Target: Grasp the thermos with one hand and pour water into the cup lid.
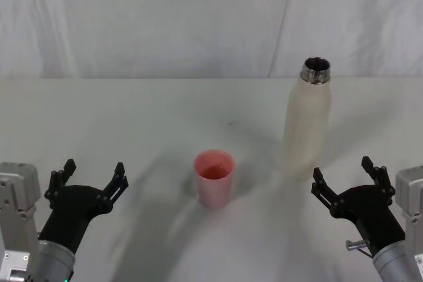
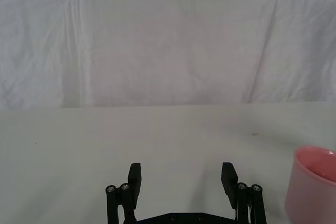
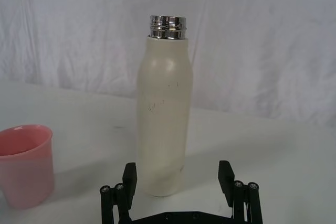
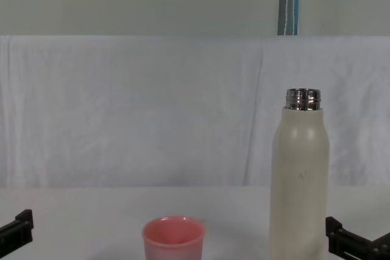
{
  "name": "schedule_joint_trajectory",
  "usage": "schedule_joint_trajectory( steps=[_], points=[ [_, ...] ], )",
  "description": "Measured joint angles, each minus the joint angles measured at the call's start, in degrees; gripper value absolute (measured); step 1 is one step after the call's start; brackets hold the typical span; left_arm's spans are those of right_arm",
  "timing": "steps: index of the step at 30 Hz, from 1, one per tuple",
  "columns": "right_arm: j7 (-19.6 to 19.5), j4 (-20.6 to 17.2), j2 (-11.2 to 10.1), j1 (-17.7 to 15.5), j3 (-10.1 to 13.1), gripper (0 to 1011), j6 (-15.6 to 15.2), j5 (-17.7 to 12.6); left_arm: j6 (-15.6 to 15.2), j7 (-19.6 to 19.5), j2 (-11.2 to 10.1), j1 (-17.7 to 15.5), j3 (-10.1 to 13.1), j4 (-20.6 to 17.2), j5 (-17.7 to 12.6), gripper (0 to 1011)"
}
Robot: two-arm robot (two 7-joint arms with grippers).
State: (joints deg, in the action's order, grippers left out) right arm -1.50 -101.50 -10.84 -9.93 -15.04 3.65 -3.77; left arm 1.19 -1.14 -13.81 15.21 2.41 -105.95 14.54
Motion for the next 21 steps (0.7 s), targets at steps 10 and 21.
schedule_joint_trajectory(
  steps=[10, 21],
  points=[
    [0.0, 0.0, 0.0, 0.0, 0.0, 1001, 0.0, 0.0, 0.0, 0.0, 0.0, 0.0, 0.0, 0.0, 0.0, 1001],
    [0.0, 0.0, 0.0, 0.0, 0.0, 1001, 0.0, 0.0, 0.0, 0.0, 0.0, 0.0, 0.0, 0.0, 0.0, 1001]
  ],
)
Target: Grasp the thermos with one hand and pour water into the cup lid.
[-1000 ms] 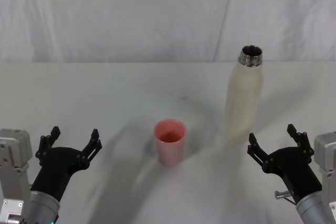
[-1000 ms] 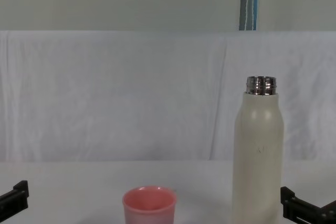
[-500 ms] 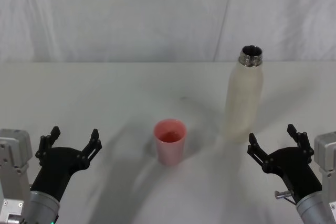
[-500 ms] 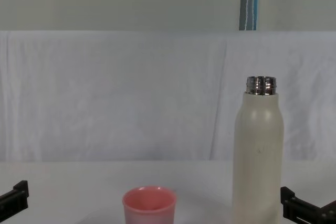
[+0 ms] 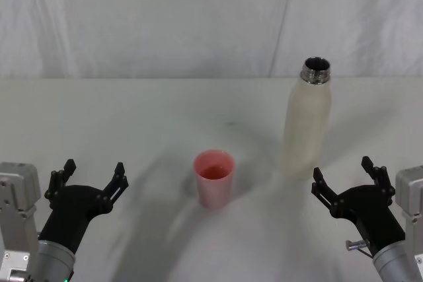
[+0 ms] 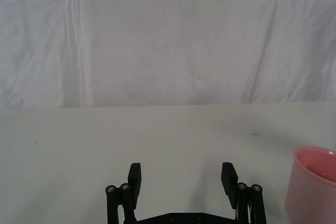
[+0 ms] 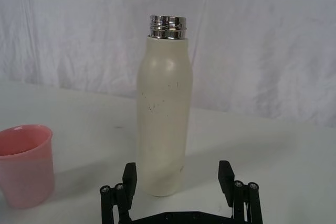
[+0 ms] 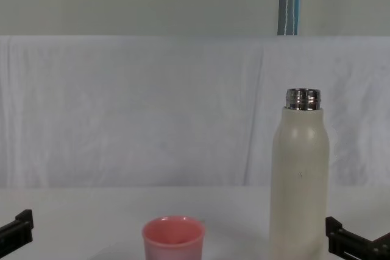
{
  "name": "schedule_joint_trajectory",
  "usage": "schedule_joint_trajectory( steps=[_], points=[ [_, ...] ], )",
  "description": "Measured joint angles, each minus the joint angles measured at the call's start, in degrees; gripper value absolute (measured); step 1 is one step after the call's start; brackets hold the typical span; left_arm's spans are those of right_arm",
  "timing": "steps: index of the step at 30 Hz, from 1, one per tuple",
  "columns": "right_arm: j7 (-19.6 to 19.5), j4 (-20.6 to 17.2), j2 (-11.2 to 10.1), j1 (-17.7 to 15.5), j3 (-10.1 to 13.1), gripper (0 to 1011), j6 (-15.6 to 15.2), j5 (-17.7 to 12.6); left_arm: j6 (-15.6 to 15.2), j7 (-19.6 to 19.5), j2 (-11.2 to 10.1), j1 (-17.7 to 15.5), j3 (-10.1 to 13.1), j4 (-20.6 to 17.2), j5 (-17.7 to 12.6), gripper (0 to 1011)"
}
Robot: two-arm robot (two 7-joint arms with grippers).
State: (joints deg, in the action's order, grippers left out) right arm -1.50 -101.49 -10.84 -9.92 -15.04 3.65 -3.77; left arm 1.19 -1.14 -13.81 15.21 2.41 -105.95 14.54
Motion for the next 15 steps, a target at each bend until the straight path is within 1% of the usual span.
schedule_joint_trajectory(
  steps=[15],
  points=[
    [0.0, 0.0, 0.0, 0.0, 0.0, 1001, 0.0, 0.0, 0.0, 0.0, 0.0, 0.0, 0.0, 0.0, 0.0, 1001]
  ],
)
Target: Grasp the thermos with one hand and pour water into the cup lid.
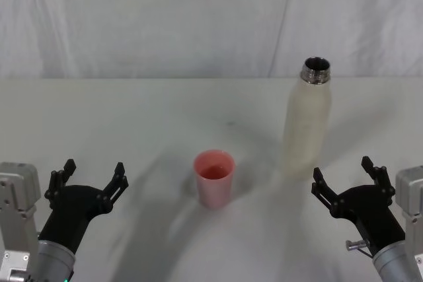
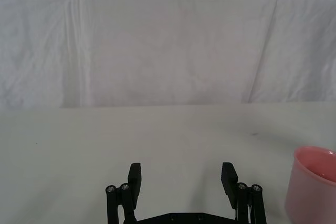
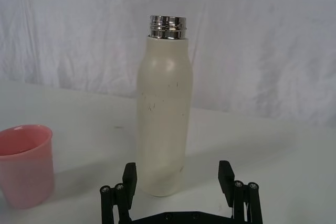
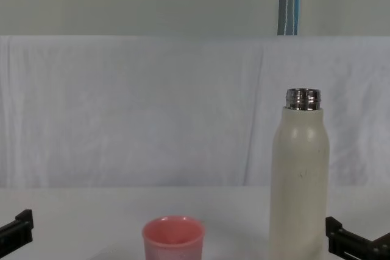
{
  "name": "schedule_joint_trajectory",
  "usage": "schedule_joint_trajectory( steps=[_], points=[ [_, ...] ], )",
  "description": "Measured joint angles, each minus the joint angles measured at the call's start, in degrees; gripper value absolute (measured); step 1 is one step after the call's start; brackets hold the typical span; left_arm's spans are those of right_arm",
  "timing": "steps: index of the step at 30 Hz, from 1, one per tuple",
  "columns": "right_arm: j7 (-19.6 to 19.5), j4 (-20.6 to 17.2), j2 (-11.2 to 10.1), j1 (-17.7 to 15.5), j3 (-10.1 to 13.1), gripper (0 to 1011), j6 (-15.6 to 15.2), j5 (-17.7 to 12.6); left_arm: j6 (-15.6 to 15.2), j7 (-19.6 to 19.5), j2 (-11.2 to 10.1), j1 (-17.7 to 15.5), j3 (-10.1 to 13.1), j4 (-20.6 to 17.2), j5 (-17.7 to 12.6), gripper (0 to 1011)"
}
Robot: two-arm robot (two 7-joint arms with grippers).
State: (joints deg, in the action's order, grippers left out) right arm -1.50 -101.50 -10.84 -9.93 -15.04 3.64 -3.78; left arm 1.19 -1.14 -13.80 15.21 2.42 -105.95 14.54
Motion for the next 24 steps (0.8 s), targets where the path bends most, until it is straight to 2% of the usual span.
schedule_joint_trajectory(
  steps=[10, 24],
  points=[
    [0.13, 0.0, 0.06, 0.0, 0.07, 1001, 0.0, 0.01, 0.0, 0.0, 0.0, 0.0, 0.0, 0.0, 0.0, 1001],
    [4.92, -0.16, 1.04, 0.53, 1.81, 1001, -1.03, 0.01, 0.0, 0.0, 0.0, 0.0, 0.0, 0.0, 0.0, 1001]
  ],
)
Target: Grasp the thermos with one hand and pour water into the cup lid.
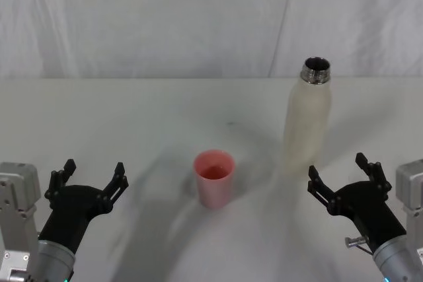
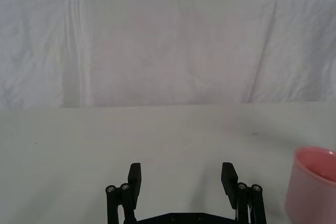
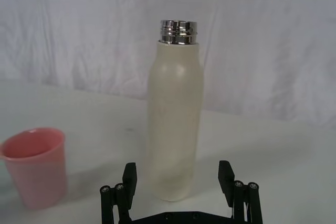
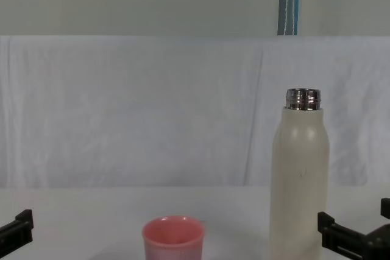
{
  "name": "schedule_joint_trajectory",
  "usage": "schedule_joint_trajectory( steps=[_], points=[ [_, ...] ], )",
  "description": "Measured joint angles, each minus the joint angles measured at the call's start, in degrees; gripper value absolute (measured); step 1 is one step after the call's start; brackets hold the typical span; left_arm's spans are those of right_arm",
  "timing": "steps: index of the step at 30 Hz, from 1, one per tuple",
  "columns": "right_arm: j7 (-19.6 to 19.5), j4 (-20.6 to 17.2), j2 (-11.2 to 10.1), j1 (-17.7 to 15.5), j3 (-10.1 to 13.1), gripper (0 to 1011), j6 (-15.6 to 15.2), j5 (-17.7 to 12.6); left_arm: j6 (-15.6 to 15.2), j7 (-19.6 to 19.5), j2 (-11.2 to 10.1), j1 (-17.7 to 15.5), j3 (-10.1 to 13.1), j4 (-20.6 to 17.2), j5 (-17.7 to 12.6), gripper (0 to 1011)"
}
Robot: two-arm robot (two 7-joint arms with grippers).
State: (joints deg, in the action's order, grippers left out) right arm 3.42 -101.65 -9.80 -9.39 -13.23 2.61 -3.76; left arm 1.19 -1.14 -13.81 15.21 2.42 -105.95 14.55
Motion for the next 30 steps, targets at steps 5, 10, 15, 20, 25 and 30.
schedule_joint_trajectory(
  steps=[5, 10, 15, 20, 25, 30],
  points=[
    [3.53, 0.01, 0.61, 0.95, 1.44, 1001, -1.66, -3.26, 0.0, 0.0, 0.0, 0.0, 0.0, 0.0, 0.0, 1001],
    [5.82, 0.48, 0.78, 2.31, 2.33, 1001, -3.16, -5.9, 0.0, 0.0, 0.0, 0.0, 0.0, 0.0, 0.0, 1001],
    [6.94, 1.3, 0.73, 3.59, 2.56, 1001, -3.99, -7.4, 0.0, 0.0, 0.0, 0.0, 0.0, 0.0, 0.0, 1001],
    [7.73, 2.56, 0.76, 5.1, 2.71, 1001, -4.64, -9.05, 0.0, 0.0, 0.0, 0.0, 0.0, 0.0, 0.0, 1001],
    [8.16, 4.45, 0.85, 7.03, 2.8, 1001, -4.89, -10.63, 0.0, 0.0, 0.0, 0.0, 0.0, 0.0, 0.0, 1001],
    [8.27, 6.09, 0.87, 8.62, 2.67, 1001, -4.88, -11.35, 0.0, 0.0, 0.0, 0.0, 0.0, 0.0, 0.0, 1001]
  ],
)
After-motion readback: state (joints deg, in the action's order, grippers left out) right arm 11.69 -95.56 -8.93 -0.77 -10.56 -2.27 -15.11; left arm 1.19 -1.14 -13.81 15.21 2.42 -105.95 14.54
